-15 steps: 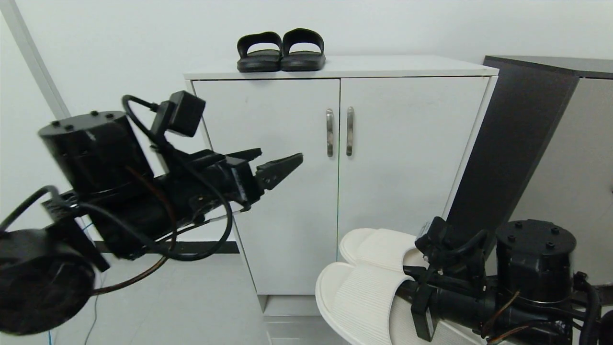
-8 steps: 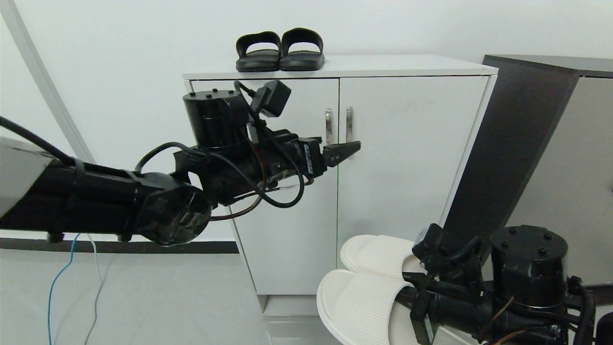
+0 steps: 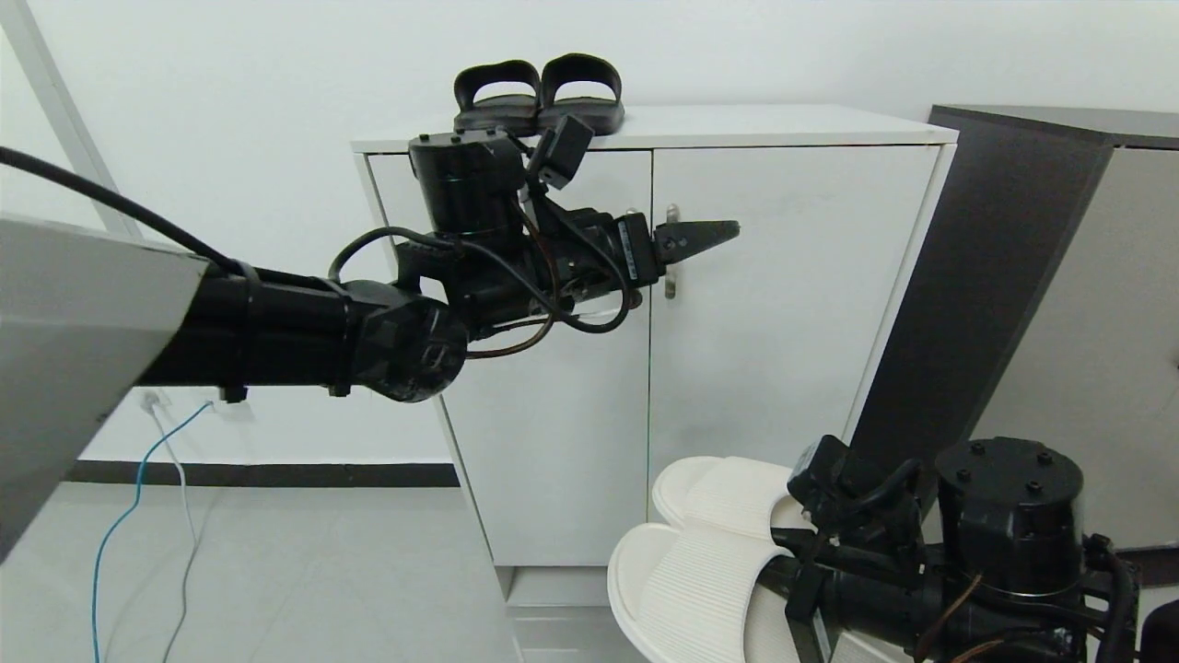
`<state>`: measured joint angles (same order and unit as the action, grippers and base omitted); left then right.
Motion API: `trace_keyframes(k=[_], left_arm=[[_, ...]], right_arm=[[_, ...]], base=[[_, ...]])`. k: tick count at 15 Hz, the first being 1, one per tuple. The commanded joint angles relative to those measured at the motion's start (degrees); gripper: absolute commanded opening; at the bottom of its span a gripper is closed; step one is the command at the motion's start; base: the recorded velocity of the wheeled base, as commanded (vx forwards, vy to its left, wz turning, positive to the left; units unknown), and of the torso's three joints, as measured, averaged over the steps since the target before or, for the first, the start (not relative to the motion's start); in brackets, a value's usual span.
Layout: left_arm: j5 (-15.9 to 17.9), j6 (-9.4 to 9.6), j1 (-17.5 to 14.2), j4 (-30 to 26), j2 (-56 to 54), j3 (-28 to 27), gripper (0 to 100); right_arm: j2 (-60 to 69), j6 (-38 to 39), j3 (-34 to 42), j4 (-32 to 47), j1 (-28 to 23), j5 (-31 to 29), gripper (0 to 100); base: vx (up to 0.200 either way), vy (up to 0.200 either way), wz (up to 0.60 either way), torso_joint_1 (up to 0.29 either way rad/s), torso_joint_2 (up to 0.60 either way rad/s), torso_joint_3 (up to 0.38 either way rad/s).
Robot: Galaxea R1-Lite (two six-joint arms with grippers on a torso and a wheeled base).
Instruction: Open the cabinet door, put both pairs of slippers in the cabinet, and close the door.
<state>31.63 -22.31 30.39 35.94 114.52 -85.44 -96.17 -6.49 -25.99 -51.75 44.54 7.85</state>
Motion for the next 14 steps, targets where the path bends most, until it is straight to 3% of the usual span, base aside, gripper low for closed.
trace_keyframes(k=[1,5,9,14], left_arm=[[-0.96,-0.10,-0.16,-1.48,3.43,-4.56,100],[-5.18,0.16,-0.33,-5.62,4.75,-8.60,100],[-7.46,1.39,-0.86,-5.88,6.59,-10.62,100],[-7.99,2.18,-0.42,-6.76,9.32,-13.78,100]], right_arm=[[-0.07,-0.02,0.06,-0.02,0.02,0.06,0],[-0.16,0.07,0.06,-0.02,0.02,0.06,0],[-0.16,0.07,0.33,-0.02,0.02,0.24,0],[-0.51,-0.02,0.41,-0.02,0.02,0.32,0]], base=[[0.000,0.000,0.00,0.000,0.00,0.000],[0.000,0.000,0.00,0.000,0.00,0.000],[0.000,0.000,0.00,0.000,0.00,0.000],[0.000,0.000,0.00,0.000,0.00,0.000]])
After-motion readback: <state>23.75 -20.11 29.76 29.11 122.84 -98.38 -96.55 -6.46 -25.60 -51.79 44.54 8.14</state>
